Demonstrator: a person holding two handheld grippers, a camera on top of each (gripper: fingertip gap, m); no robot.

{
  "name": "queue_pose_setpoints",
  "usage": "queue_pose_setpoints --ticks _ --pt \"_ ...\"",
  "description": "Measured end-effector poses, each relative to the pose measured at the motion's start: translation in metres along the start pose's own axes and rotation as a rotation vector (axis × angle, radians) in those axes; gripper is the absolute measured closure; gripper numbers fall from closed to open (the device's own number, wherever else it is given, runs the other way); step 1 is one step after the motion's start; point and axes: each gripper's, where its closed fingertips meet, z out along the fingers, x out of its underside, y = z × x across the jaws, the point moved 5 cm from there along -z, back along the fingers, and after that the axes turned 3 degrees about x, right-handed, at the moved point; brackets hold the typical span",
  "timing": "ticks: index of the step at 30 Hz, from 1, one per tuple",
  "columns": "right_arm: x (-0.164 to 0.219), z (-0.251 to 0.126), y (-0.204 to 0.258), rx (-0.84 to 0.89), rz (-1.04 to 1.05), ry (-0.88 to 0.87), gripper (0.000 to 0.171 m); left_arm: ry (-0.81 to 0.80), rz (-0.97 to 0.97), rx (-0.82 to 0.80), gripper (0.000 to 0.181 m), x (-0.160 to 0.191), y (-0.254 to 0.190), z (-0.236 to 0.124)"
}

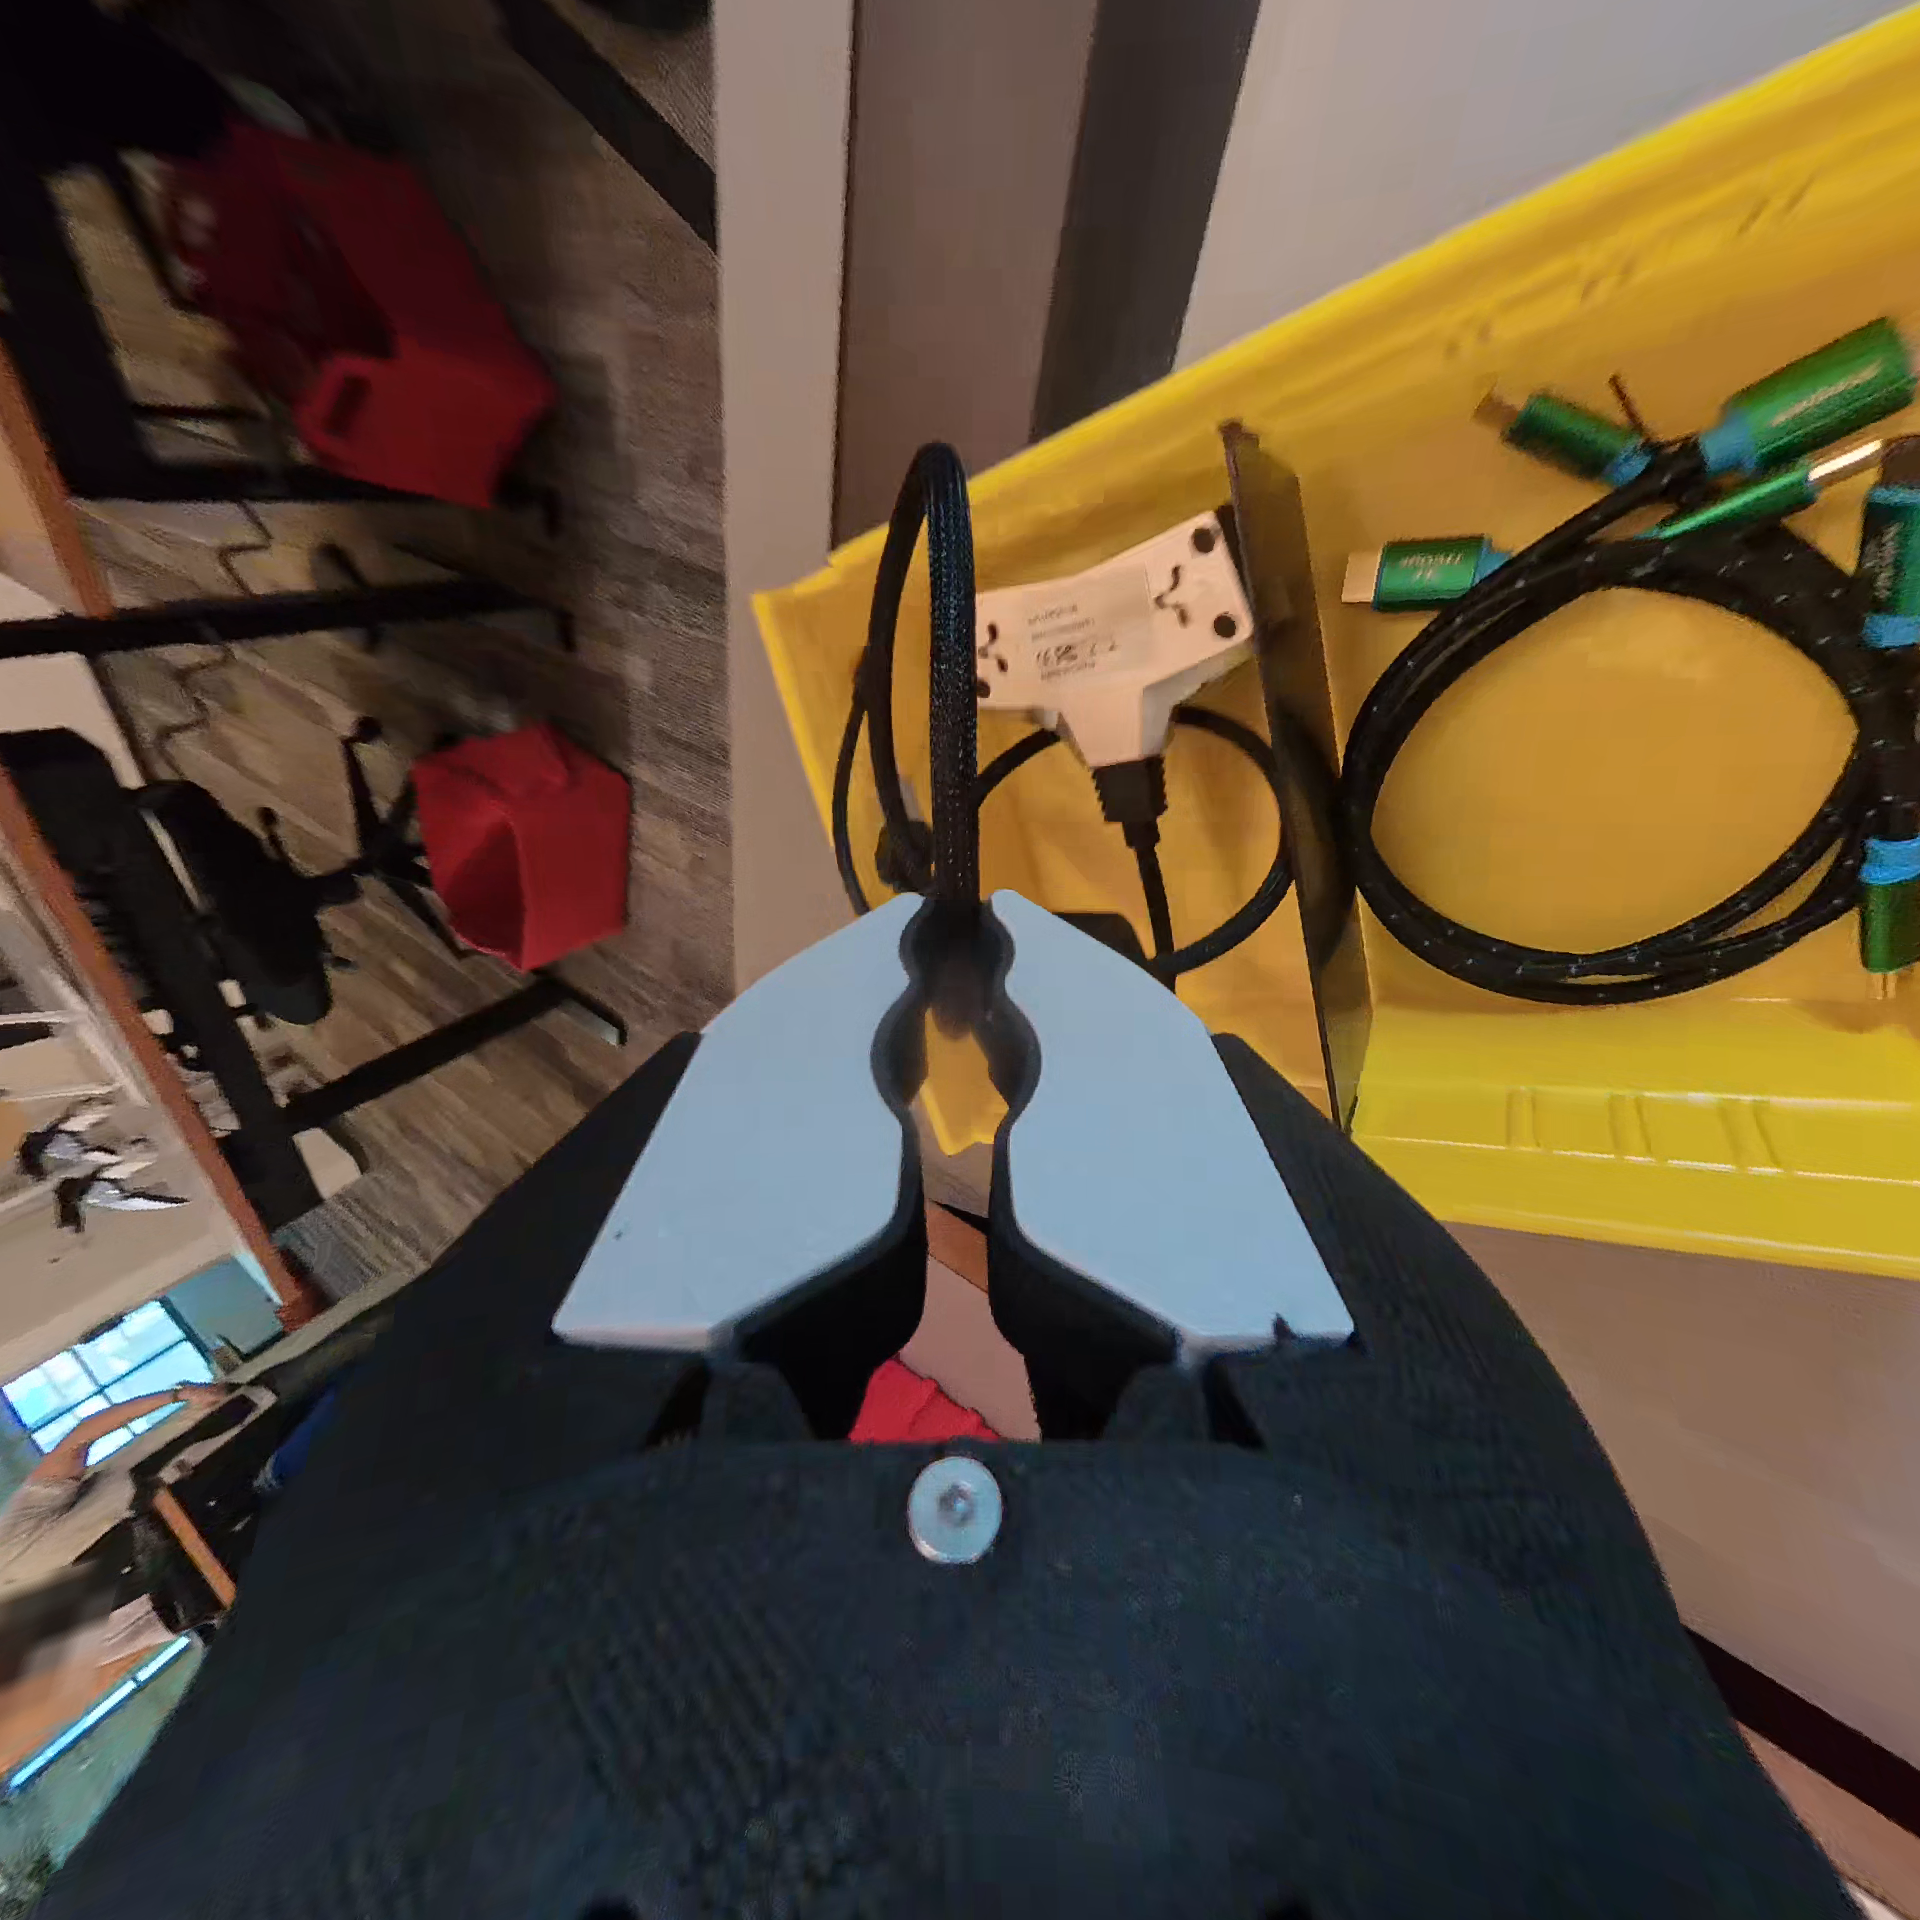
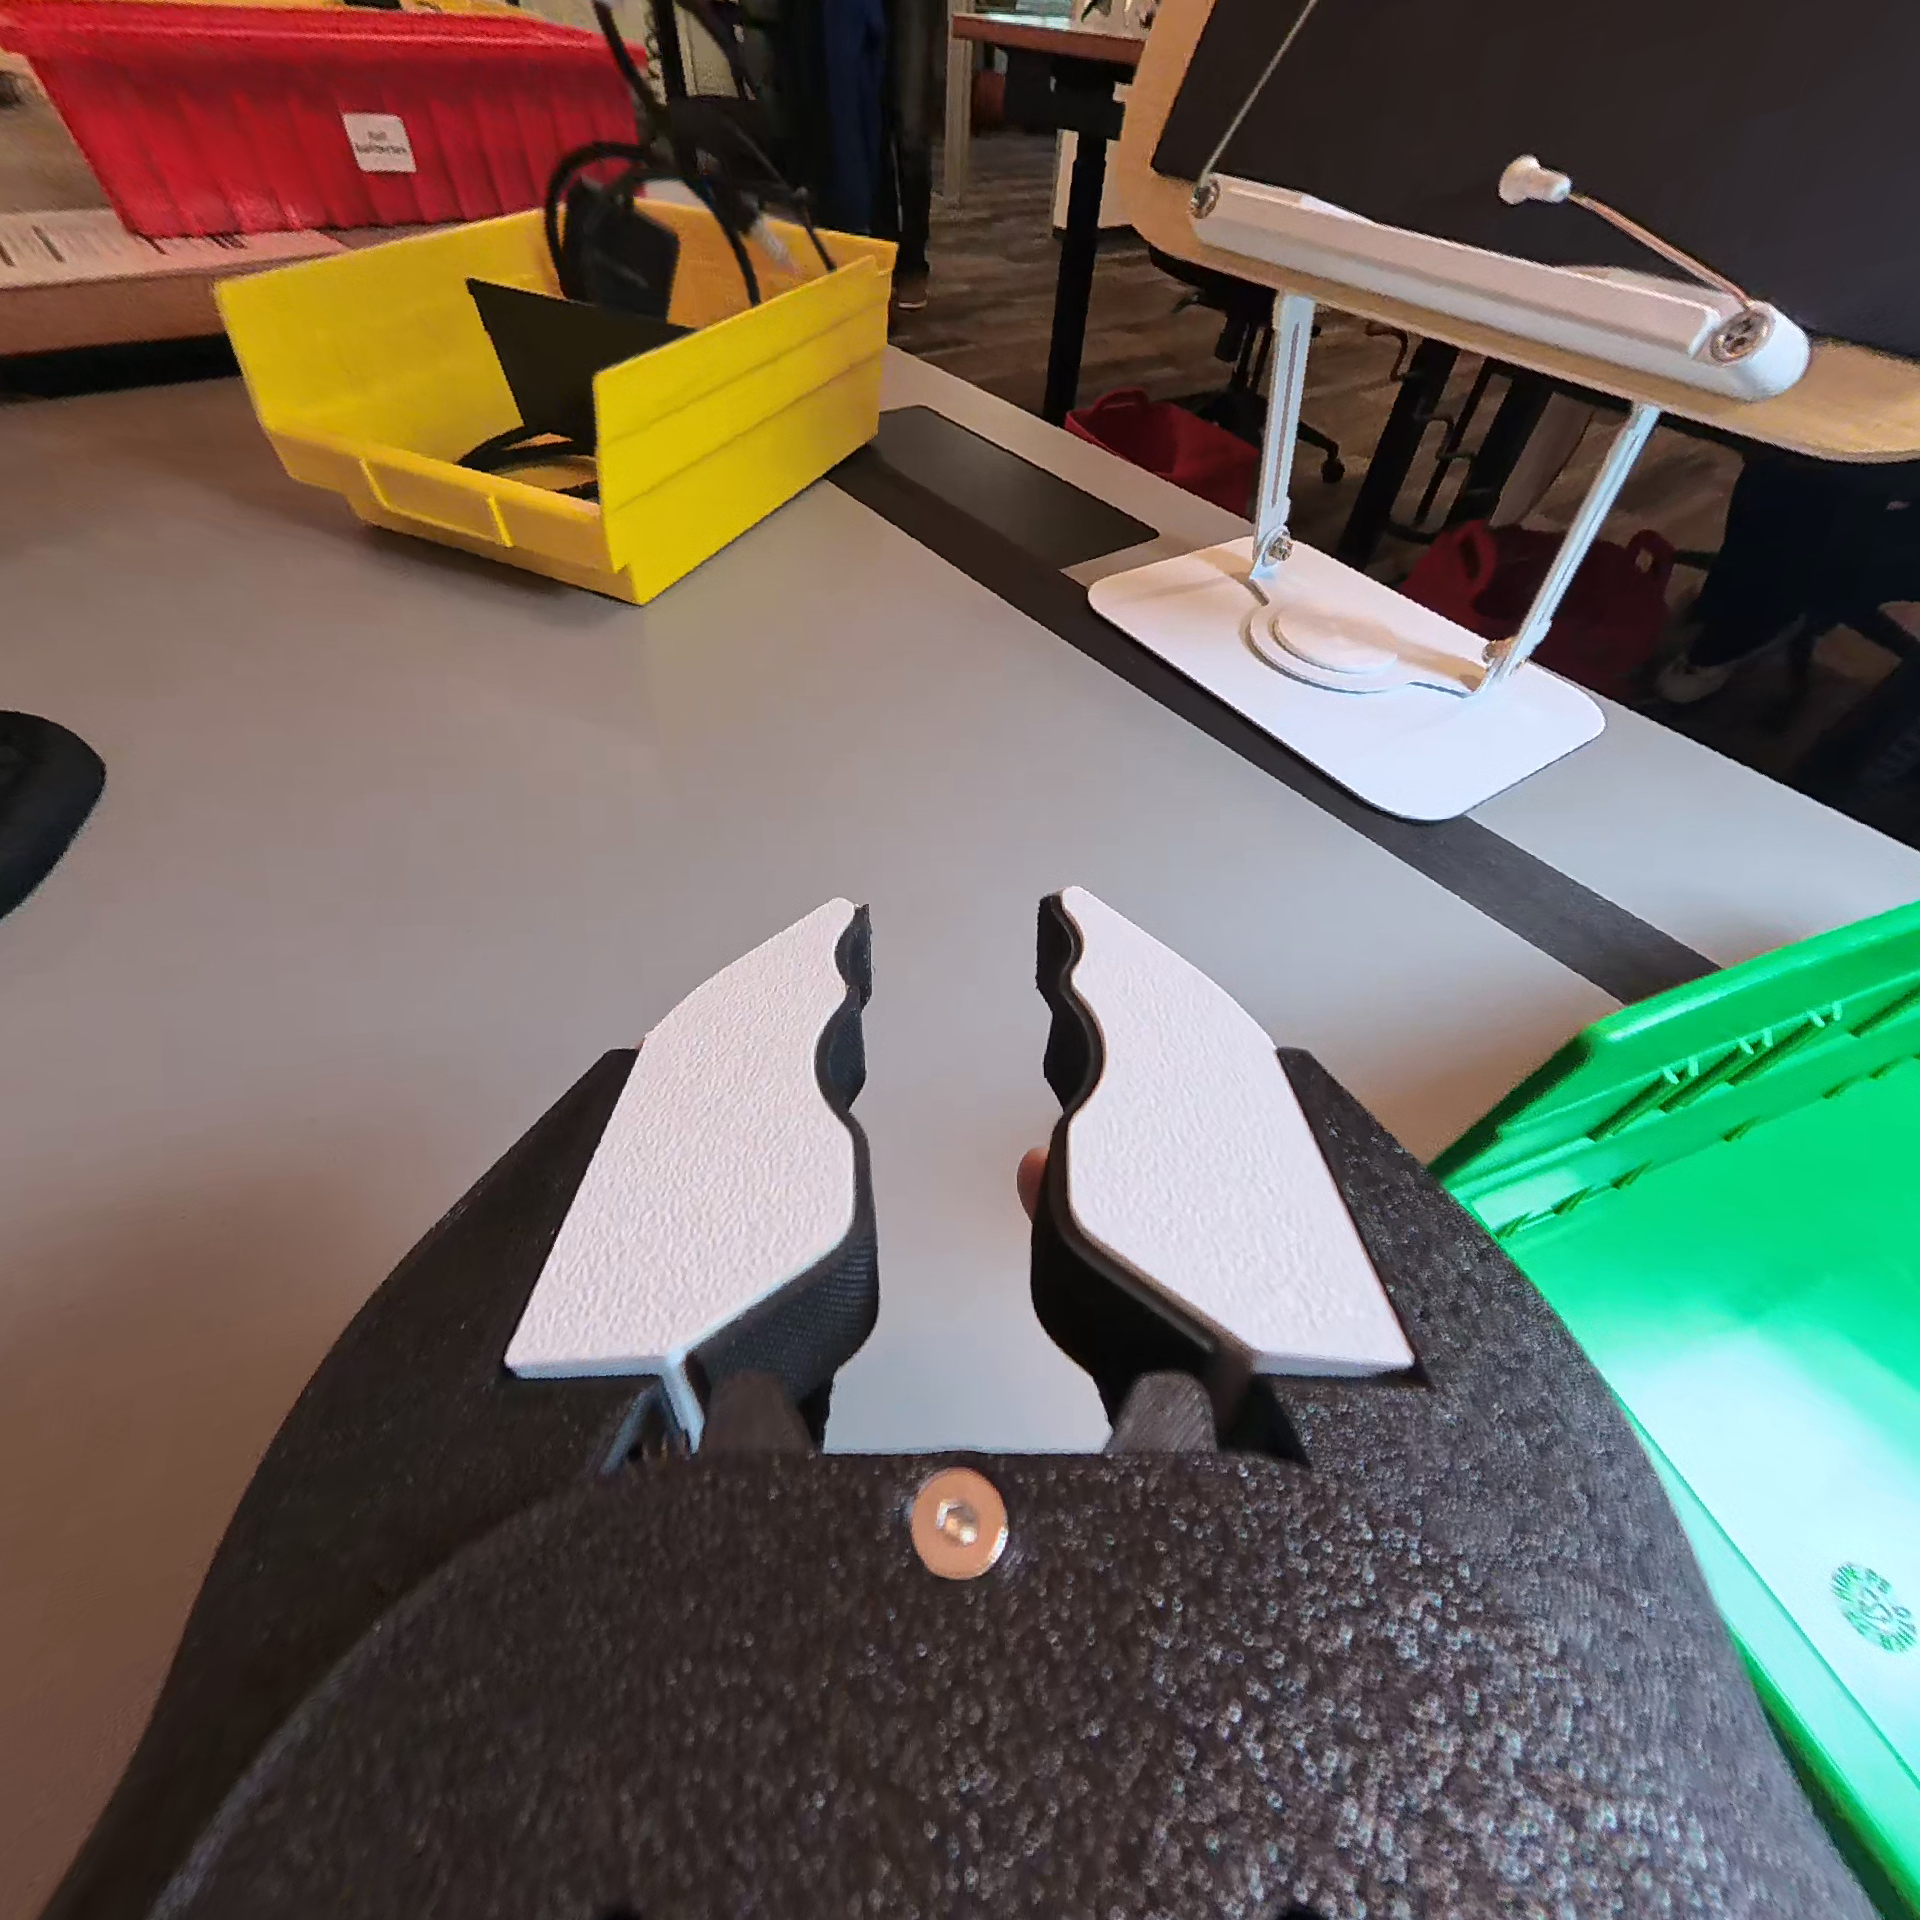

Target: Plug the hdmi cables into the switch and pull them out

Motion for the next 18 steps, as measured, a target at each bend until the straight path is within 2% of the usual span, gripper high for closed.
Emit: queue_pose_setpoints --ticks 5,9,18 --pt "-0.008 -0.003 0.008 -0.008 -0.019 -0.023 0.140 -0.075 0.017 -0.132 0.174 -0.011 0.000 -0.048" --pt "-0.014 -0.005 0.013 -0.015 -0.018 -0.043 0.141 -0.111 -0.007 -0.157 0.174 -0.018 -0.001 -0.073" --pt "-0.016 -0.010 0.017 -0.014 -0.018 -0.055 0.142 -0.075 -0.046 -0.251 0.174 -0.013 0.016 -0.079"
